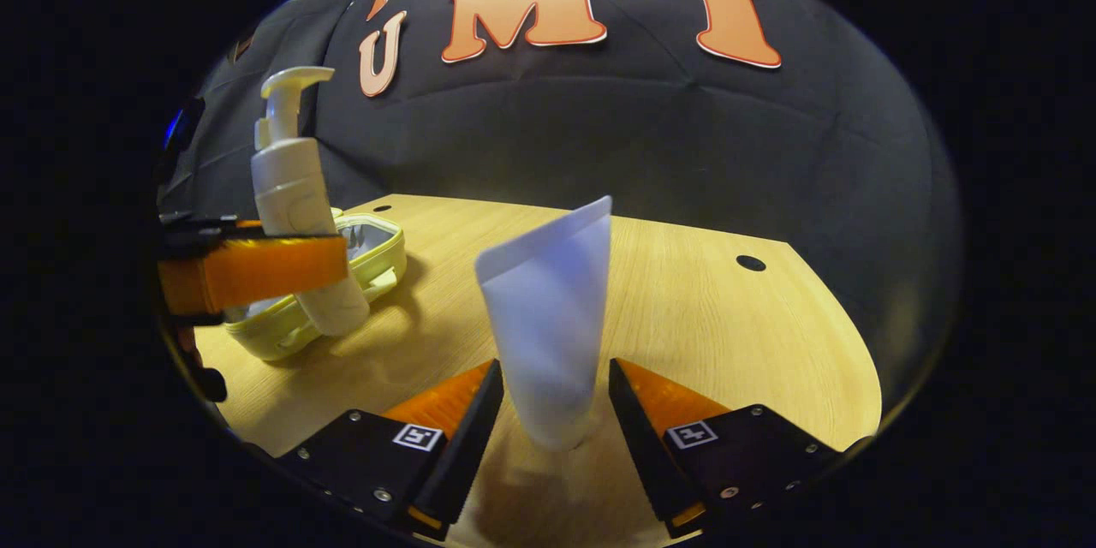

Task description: First open the suitcase, pack the skin care products into it, and then close the suitcase.

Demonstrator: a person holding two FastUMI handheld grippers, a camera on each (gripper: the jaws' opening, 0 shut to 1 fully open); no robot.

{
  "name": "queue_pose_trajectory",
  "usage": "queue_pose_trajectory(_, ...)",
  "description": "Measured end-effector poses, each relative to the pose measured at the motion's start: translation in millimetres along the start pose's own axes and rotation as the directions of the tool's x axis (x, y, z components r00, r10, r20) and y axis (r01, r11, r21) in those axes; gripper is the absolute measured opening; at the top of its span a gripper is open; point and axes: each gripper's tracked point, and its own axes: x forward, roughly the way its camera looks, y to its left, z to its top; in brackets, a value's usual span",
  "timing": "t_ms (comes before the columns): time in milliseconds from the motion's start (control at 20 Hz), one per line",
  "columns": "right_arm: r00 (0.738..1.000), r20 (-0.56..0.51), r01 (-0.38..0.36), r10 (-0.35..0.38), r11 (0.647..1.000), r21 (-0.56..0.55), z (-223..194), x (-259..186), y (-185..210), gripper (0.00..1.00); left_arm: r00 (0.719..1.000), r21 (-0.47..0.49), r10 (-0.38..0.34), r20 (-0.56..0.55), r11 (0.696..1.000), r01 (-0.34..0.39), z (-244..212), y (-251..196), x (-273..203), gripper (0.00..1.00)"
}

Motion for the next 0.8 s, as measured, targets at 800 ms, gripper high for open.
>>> queue_pose_trajectory(800, 0.995, -0.06, -0.078, 0.078, 0.997, -0.004, 37.6, -45.2, 45.9, 0.45, 0.965, -0.004, 0.256, -0.059, 0.967, -0.256, 19.4, 140.0, -67.3, 0.55)
